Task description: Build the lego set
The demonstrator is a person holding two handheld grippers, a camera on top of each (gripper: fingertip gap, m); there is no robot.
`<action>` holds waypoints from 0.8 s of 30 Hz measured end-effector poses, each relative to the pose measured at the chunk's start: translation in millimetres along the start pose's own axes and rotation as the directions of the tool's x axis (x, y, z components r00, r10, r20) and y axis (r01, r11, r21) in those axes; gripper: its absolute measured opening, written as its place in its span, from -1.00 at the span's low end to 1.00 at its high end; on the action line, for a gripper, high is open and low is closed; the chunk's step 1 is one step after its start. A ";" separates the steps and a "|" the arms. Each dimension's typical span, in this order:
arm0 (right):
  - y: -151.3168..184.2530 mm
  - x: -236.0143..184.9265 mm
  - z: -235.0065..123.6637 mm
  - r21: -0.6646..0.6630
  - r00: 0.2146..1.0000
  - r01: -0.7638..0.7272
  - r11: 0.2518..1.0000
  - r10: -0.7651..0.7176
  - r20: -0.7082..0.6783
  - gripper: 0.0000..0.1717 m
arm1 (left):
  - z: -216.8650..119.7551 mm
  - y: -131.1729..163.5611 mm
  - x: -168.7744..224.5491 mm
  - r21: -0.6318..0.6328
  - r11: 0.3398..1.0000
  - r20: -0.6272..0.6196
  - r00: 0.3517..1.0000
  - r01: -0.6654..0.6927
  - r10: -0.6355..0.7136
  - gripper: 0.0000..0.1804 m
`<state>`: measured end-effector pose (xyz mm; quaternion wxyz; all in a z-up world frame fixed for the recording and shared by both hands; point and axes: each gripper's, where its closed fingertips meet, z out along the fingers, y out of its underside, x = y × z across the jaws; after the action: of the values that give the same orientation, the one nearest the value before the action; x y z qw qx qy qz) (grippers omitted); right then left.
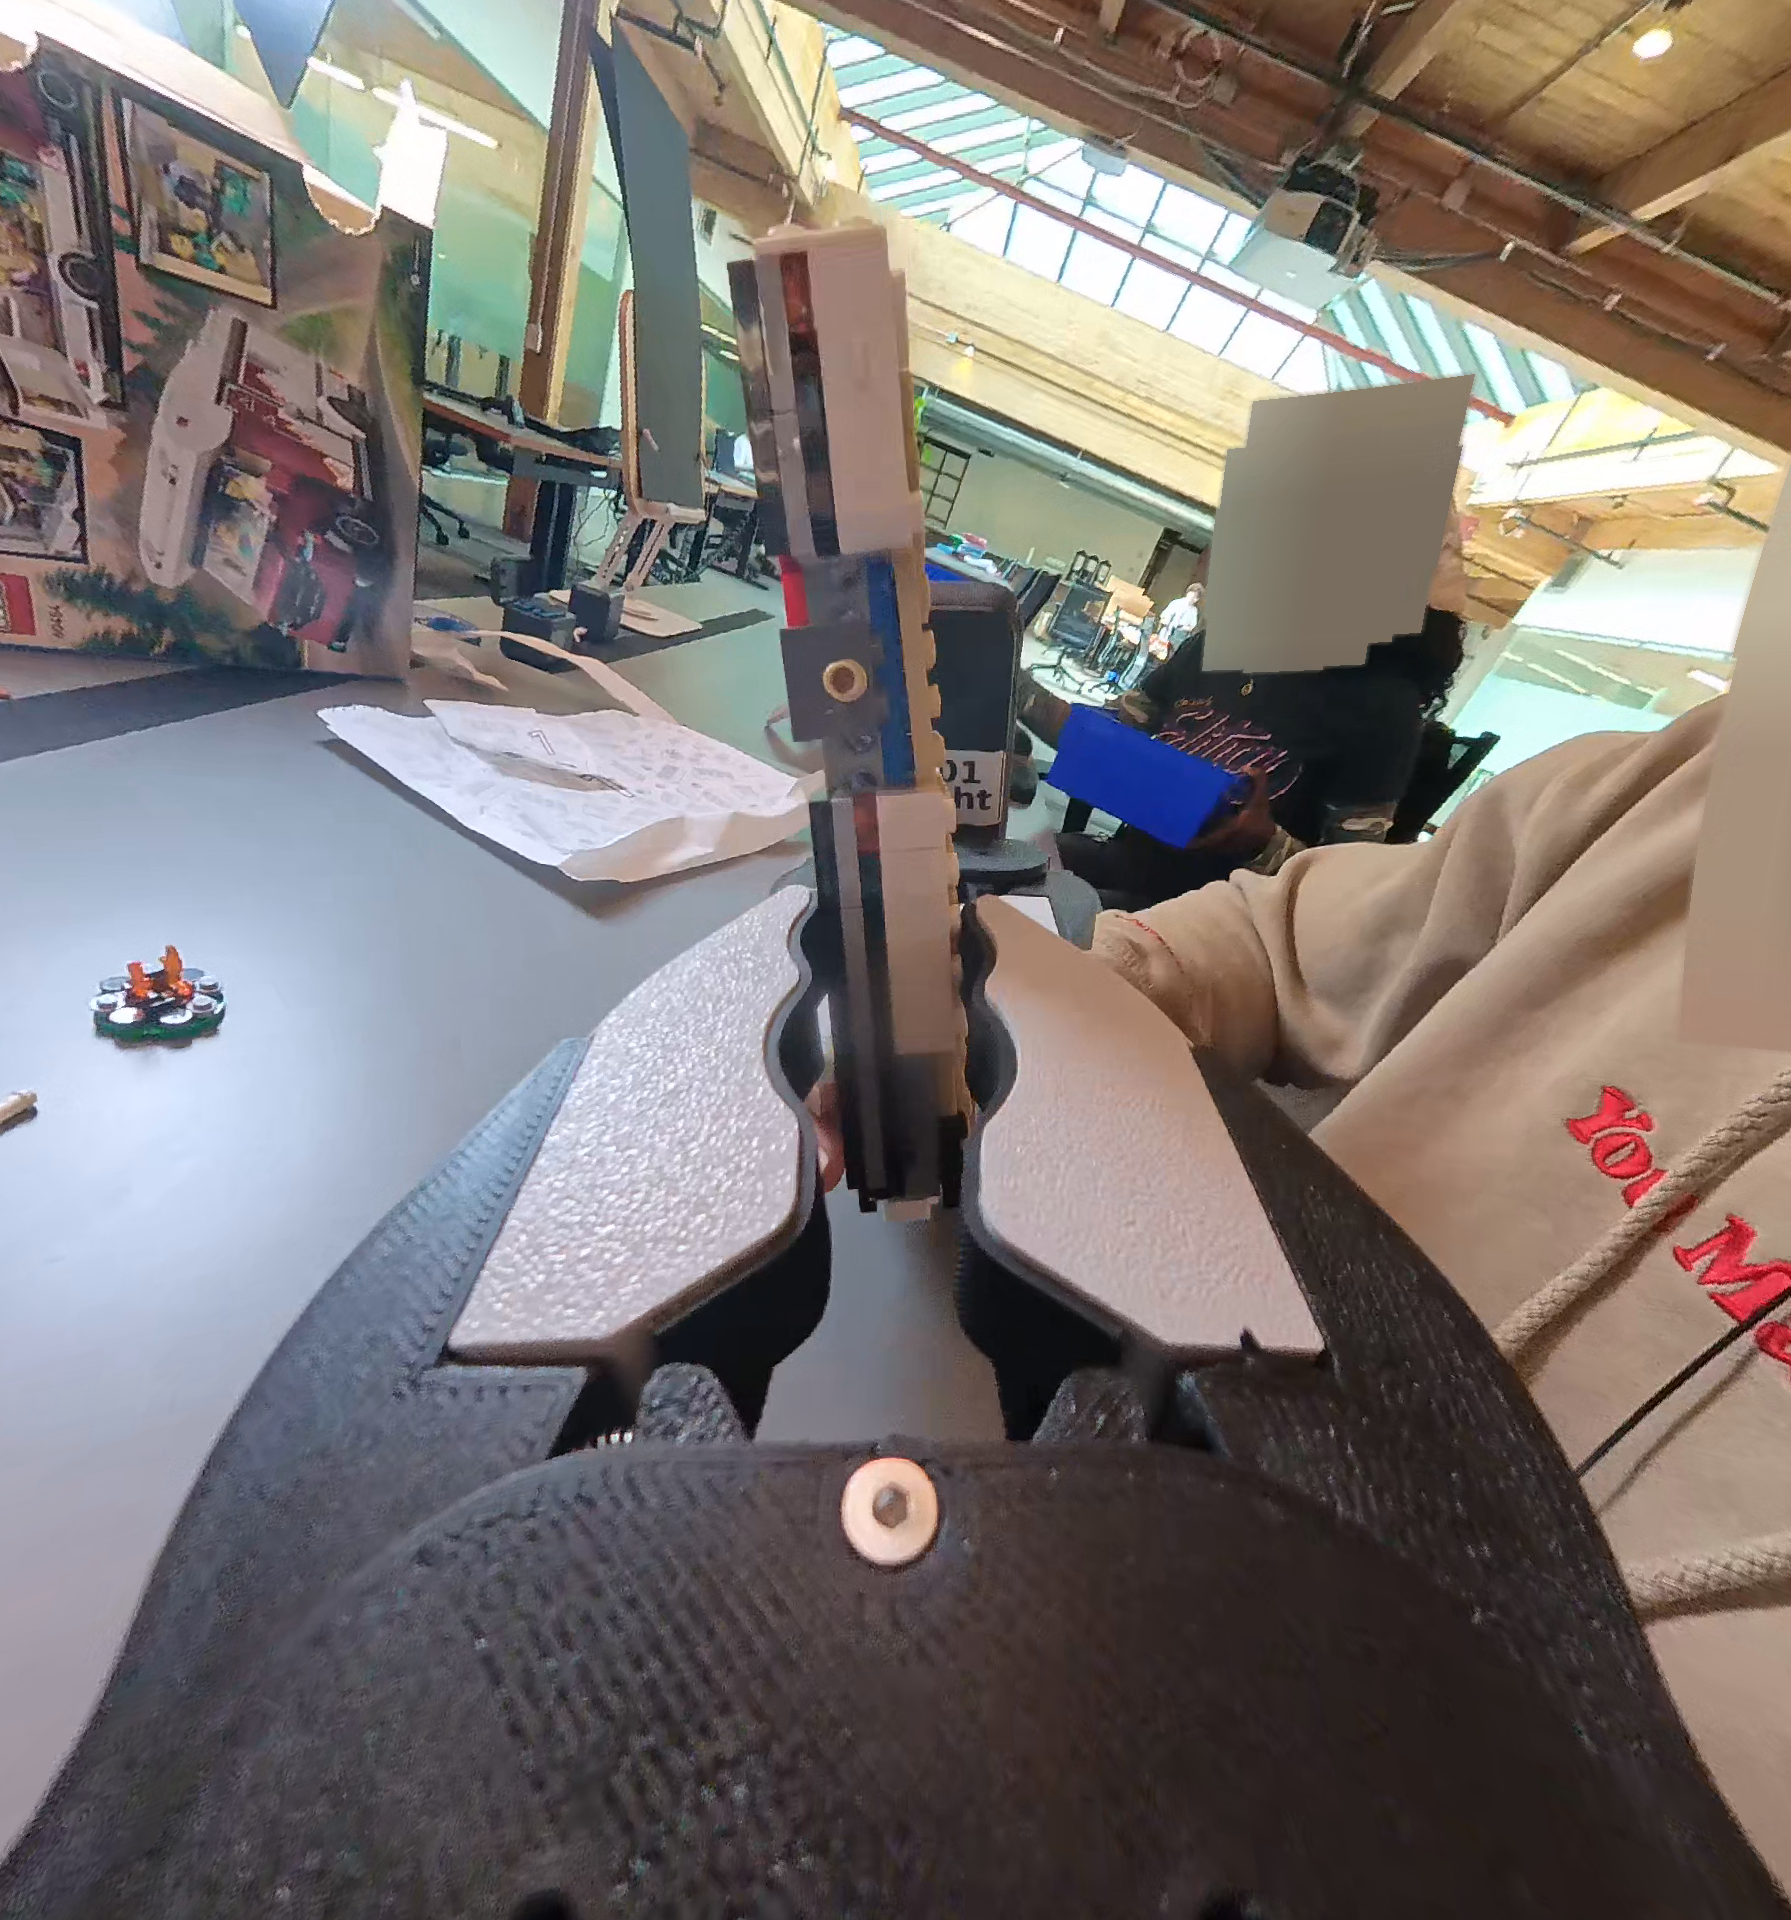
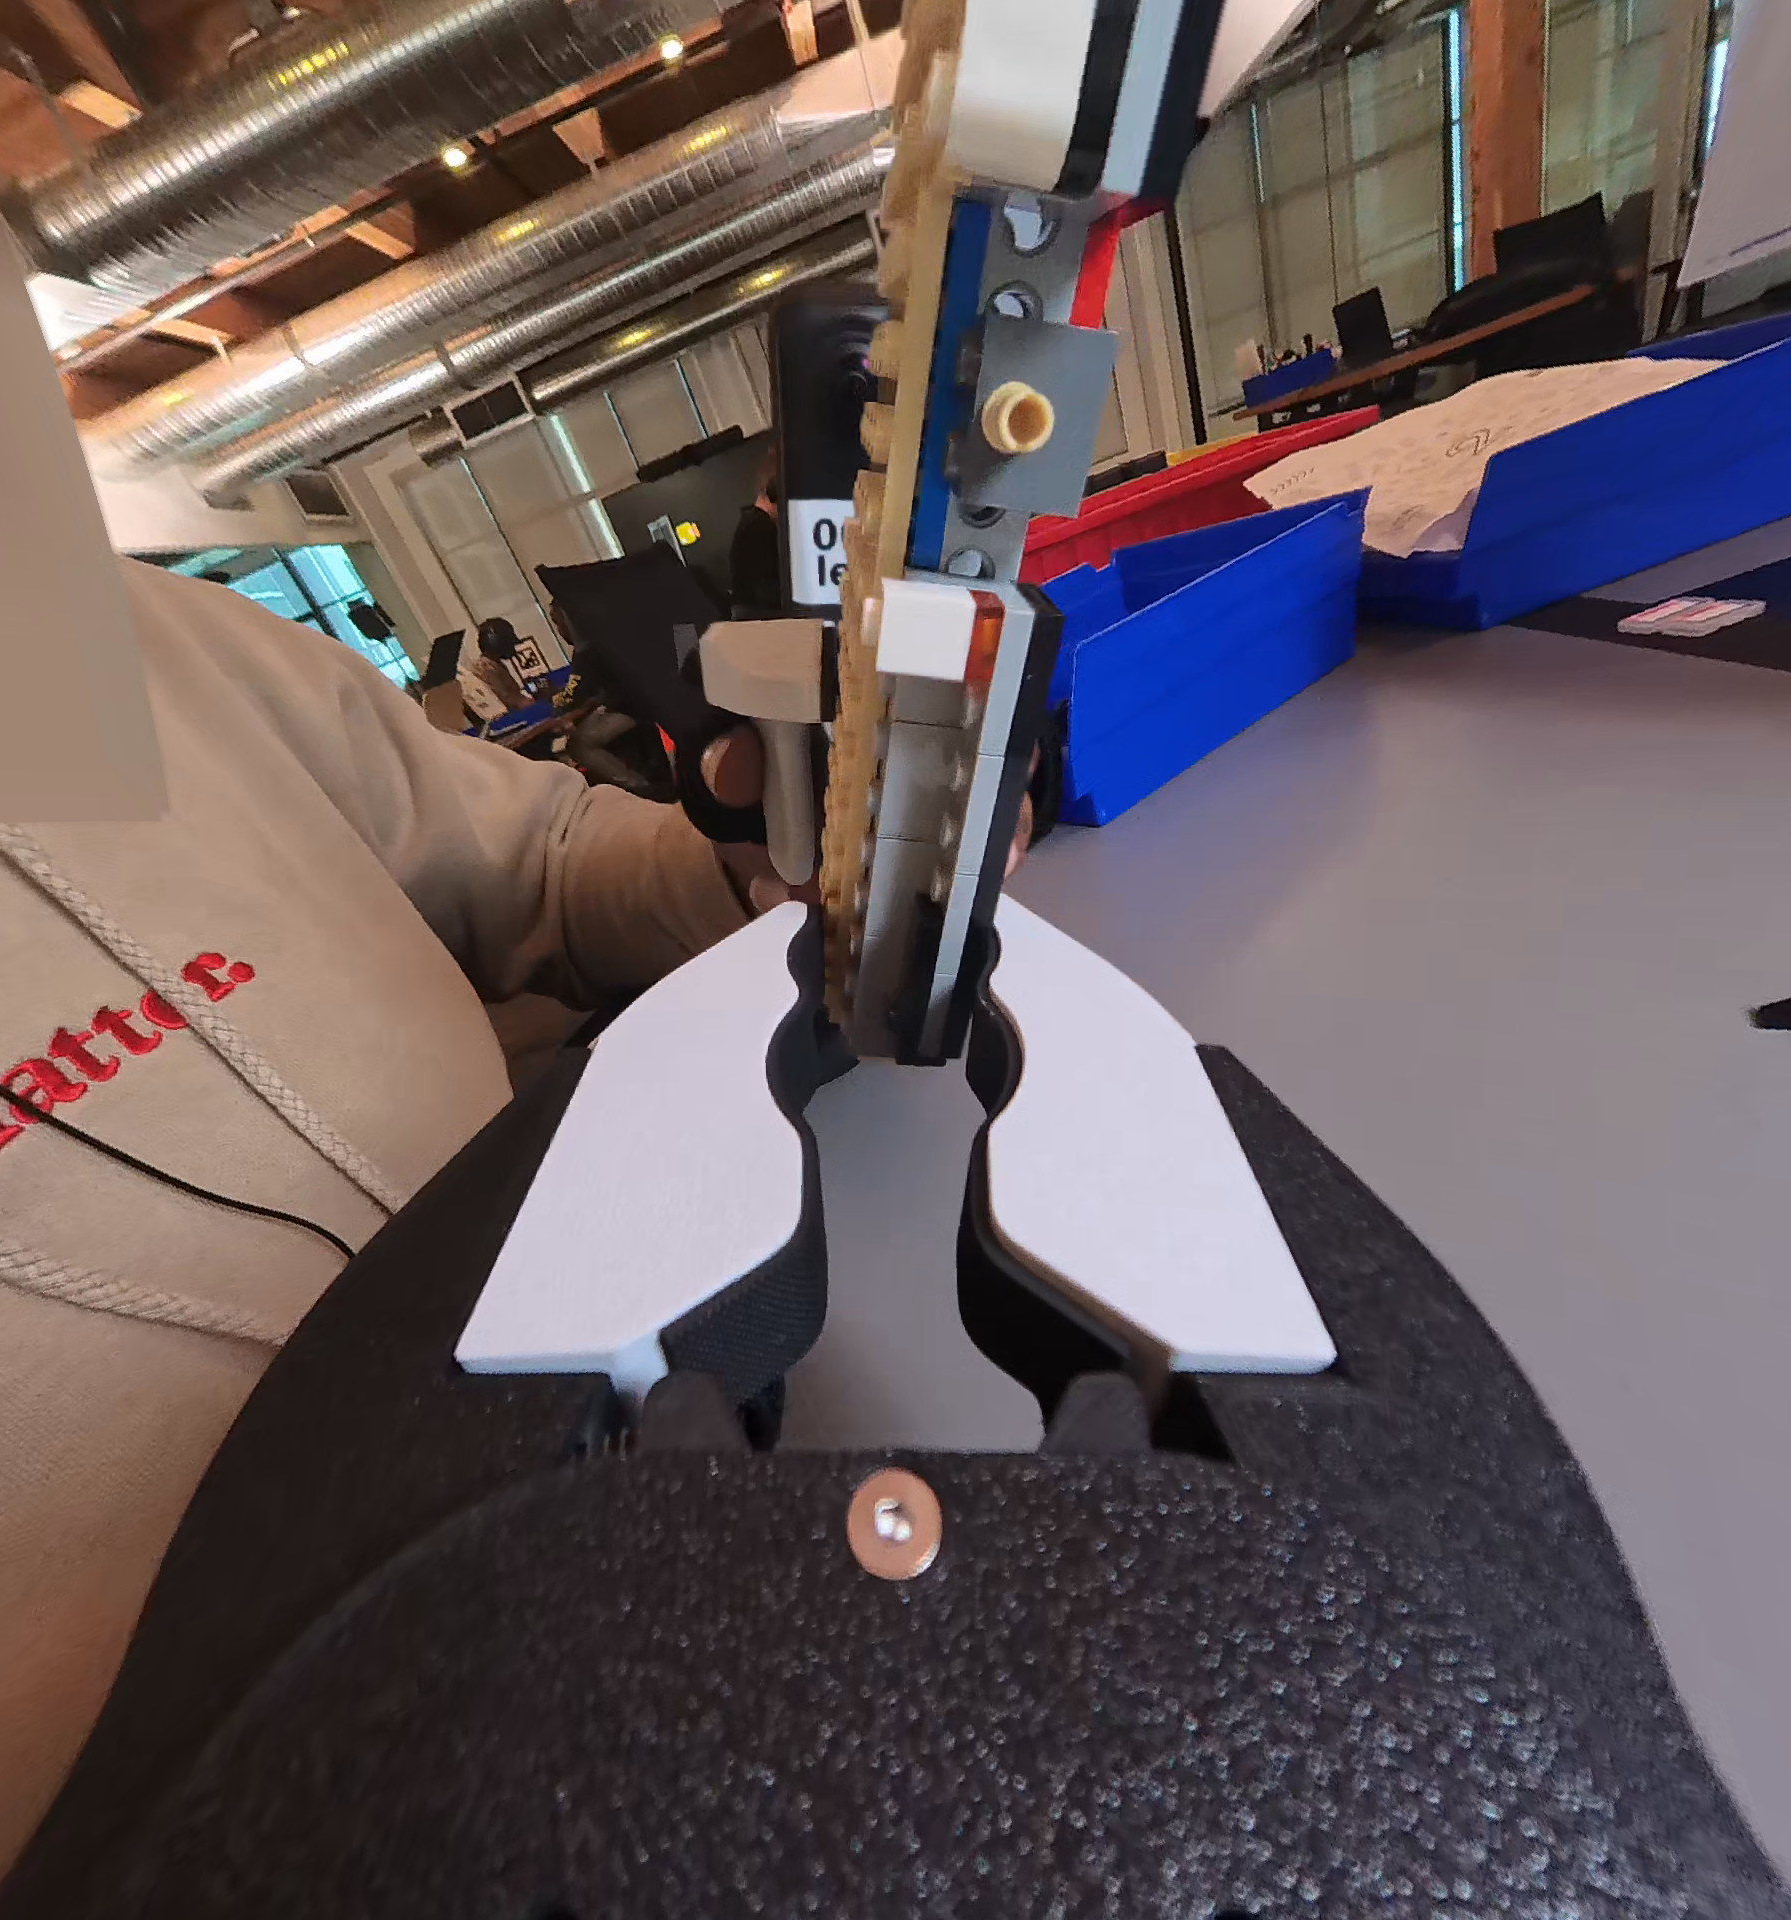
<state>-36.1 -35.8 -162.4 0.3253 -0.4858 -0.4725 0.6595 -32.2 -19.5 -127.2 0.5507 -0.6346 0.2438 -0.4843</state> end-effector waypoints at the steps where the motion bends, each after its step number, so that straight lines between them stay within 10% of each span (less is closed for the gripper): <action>1: 2.0 0.9 0.3 -0.005 1.000 -0.011 1.000 0.011 0.002 -0.71 | 0.2 1.8 -0.6 -0.018 1.000 0.012 1.000 -0.015 0.015 -0.73; 18: -9.4 -2.6 -5.7 0.040 0.998 -0.043 0.998 0.041 0.055 -0.72 | 4.7 14.2 5.2 -0.086 0.996 0.015 1.000 -0.006 0.007 -0.73; 24: 12.8 -4.3 -22.6 -0.361 0.968 -0.138 0.922 0.203 0.149 -0.72 | 0.5 27.4 -2.3 -0.192 0.979 -0.026 0.998 -0.066 0.063 -0.50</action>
<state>-12.9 -37.0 -174.8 0.1305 -0.5121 -0.5651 0.6335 -26.6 -24.8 -153.6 0.4996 -0.6720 0.3154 -0.4466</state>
